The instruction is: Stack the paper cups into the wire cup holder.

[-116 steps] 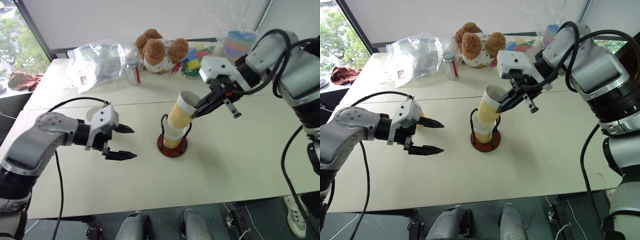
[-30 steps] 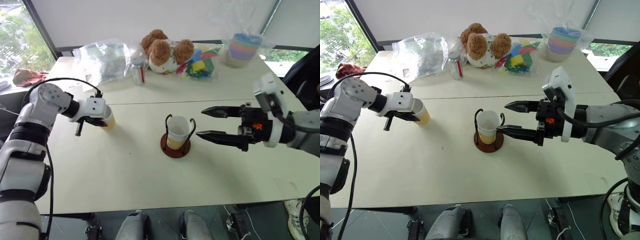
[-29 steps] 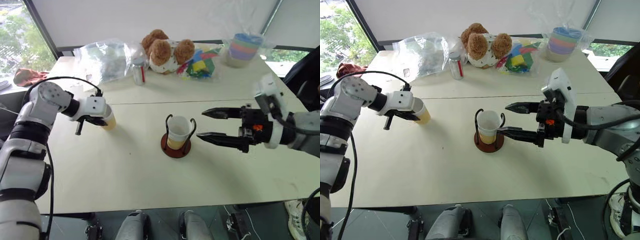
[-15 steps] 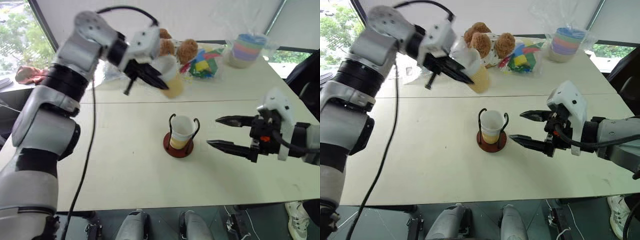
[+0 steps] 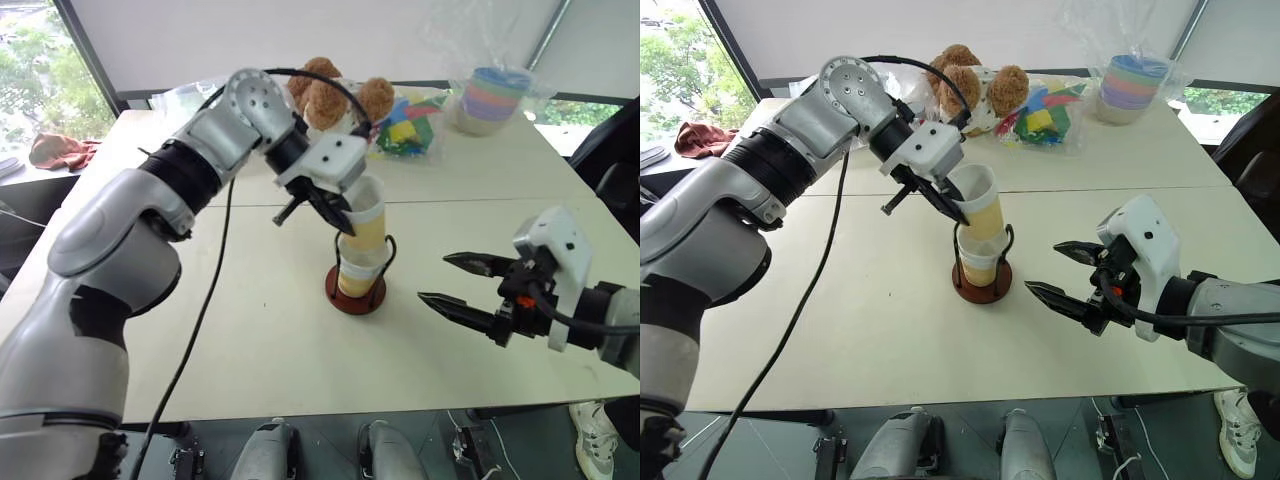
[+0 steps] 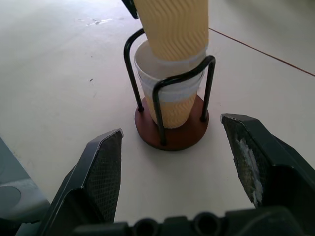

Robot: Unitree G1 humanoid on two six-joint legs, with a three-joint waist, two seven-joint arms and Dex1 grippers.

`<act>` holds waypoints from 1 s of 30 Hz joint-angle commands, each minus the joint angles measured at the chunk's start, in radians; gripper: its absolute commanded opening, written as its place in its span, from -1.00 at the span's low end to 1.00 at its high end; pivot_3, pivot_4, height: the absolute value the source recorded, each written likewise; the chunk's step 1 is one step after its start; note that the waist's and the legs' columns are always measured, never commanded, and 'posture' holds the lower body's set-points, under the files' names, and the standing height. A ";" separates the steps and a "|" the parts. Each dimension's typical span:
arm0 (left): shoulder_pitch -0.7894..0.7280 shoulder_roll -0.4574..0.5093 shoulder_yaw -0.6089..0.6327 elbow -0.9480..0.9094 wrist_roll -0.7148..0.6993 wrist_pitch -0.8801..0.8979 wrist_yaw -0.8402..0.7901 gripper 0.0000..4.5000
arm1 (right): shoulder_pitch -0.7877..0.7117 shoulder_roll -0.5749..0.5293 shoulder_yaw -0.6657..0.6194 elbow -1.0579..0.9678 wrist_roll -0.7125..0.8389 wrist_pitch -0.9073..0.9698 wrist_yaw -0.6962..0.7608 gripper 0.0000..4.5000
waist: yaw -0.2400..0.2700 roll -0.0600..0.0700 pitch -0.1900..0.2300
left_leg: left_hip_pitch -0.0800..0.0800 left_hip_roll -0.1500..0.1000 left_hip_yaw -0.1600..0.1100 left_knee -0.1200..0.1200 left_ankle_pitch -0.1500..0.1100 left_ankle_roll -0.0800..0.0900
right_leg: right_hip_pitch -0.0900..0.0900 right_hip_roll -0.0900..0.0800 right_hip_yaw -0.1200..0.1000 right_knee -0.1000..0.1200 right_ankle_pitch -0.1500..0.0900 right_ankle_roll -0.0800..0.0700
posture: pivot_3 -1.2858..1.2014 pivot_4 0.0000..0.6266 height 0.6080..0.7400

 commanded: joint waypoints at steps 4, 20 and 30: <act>-0.042 0.001 -0.045 -0.020 -0.059 -0.027 -0.003 -0.98 | 0.008 0.000 0.007 -0.022 0.007 -0.067 -0.049 0.54 | 0.000 0.000 0.000 | 0.000 0.000 0.000 0.000 0.000 0.000 | 0.000 0.000 0.000 0.000 0.000 0.000 | 0.03 -0.52 1.00; -0.066 -0.021 0.252 0.112 -0.082 0.133 -0.003 0.05 | 0.066 0.037 0.108 0.075 -0.152 -0.164 0.003 0.54 | -0.002 0.000 0.000 | 0.000 0.000 0.000 0.000 0.000 0.000 | 0.000 0.001 0.000 -0.001 0.000 0.000 | 0.03 -0.52 1.00; 0.553 0.097 0.824 -0.257 -0.006 0.446 0.598 0.05 | 0.033 0.258 0.309 0.460 -0.650 -0.490 0.078 0.54 | -0.005 0.002 -0.001 | 0.005 0.000 0.002 0.000 0.000 0.000 | 0.002 0.001 0.003 0.003 0.000 0.001 | 0.03 -0.52 1.00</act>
